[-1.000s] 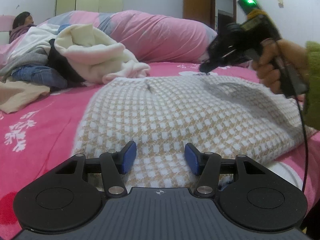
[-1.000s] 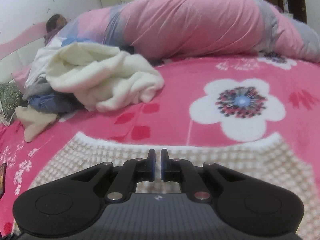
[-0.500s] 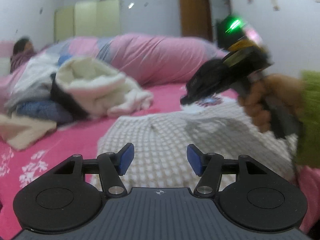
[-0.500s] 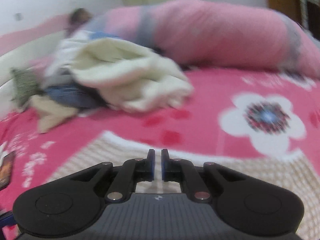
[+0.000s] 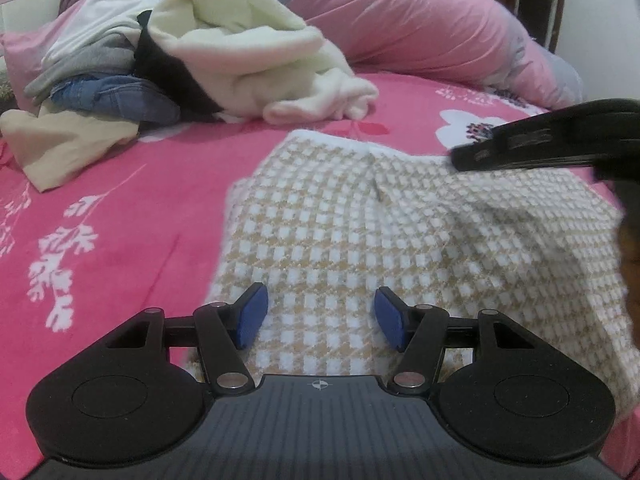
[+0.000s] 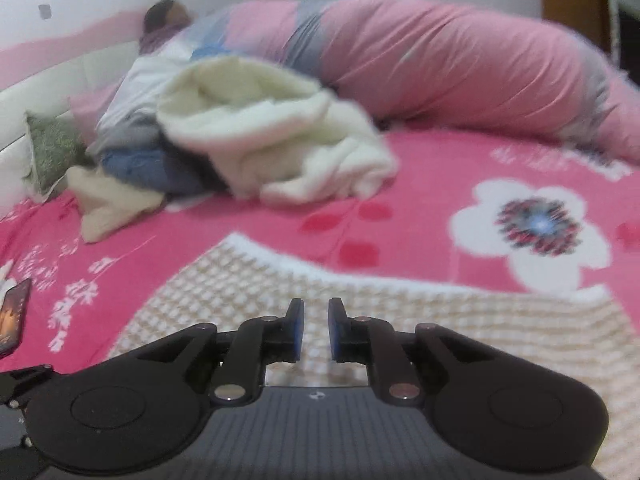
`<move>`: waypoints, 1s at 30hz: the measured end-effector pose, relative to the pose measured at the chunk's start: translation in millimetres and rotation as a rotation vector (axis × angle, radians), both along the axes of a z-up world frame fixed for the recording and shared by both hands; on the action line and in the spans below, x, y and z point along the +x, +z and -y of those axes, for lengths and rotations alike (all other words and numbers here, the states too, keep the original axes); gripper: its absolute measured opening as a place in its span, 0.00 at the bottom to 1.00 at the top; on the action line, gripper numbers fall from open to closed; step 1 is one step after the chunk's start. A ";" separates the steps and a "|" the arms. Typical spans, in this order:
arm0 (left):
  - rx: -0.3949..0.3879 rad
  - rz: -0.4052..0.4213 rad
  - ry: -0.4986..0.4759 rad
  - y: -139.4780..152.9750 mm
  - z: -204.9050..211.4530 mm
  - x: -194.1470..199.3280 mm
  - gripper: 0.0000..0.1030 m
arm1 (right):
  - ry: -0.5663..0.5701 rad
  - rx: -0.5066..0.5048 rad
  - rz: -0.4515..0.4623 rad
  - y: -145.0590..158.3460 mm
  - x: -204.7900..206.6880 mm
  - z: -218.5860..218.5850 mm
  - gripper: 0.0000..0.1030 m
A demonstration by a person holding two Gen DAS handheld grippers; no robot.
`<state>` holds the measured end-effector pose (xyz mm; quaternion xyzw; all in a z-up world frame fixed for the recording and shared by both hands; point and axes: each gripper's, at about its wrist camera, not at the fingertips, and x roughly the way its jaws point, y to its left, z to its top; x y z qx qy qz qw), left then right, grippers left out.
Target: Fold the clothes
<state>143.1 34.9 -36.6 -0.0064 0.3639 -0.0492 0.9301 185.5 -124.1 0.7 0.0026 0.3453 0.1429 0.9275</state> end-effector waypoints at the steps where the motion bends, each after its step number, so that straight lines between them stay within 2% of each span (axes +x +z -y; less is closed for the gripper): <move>1: 0.005 -0.003 0.003 0.7 0.7 -0.7 0.58 | -0.018 -0.020 -0.016 -5.5 -0.1 3.1 0.14; 3: 0.016 -0.009 0.005 1.8 2.9 -1.9 0.58 | -0.031 -0.063 -0.060 -27.9 3.5 8.7 0.14; 5: 0.027 -0.013 0.007 2.9 4.9 -2.9 0.58 | -0.002 -0.060 -0.010 -39.7 -0.3 10.9 0.14; 8: 0.041 -0.017 0.007 4.4 6.6 -2.9 0.58 | -0.040 -0.042 -0.044 -18.4 -1.5 9.3 0.16; 11: 0.048 -0.019 0.008 4.6 7.7 -2.9 0.58 | -0.012 -0.073 -0.036 -17.0 -22.2 13.0 0.17; 12: 0.050 -0.019 0.009 4.4 8.1 -3.0 0.58 | -0.003 -0.084 -0.033 -16.6 -29.0 14.2 0.23; 13: 0.052 -0.018 0.009 4.2 8.5 -3.3 0.58 | 0.006 -0.094 -0.031 -16.1 -35.9 15.4 0.33; 15: 0.062 -0.018 0.009 4.2 10.2 -3.9 0.58 | 0.025 -0.115 -0.025 -15.2 -49.7 17.9 0.40; 17: 0.074 -0.017 0.010 4.3 12.3 -4.2 0.58 | 0.044 -0.137 -0.021 -16.0 -62.9 20.2 0.41; 18: 0.082 -0.016 0.009 4.3 13.3 -4.2 0.59 | 0.055 -0.162 -0.029 -32.5 -64.6 20.7 0.42; 21: 0.103 -0.016 0.008 4.7 16.2 -4.4 0.59 | 0.028 -0.140 -0.009 -26.4 -69.4 23.4 0.43; 24: 0.109 -0.021 0.011 5.4 16.6 -3.8 0.59 | 0.004 -0.105 0.026 -7.0 -83.6 27.0 0.43; 27: 0.120 -0.019 0.010 5.5 17.6 -4.2 0.59 | 0.034 -0.087 0.085 9.5 -111.1 33.1 0.44; 29: 0.125 -0.018 0.011 5.6 18.8 -4.8 0.59 | 0.054 -0.119 0.076 1.4 -124.3 34.4 0.45; 30: 0.126 -0.018 0.011 5.5 19.4 -5.2 0.59 | 0.061 -0.145 0.032 -14.2 -125.4 33.9 0.47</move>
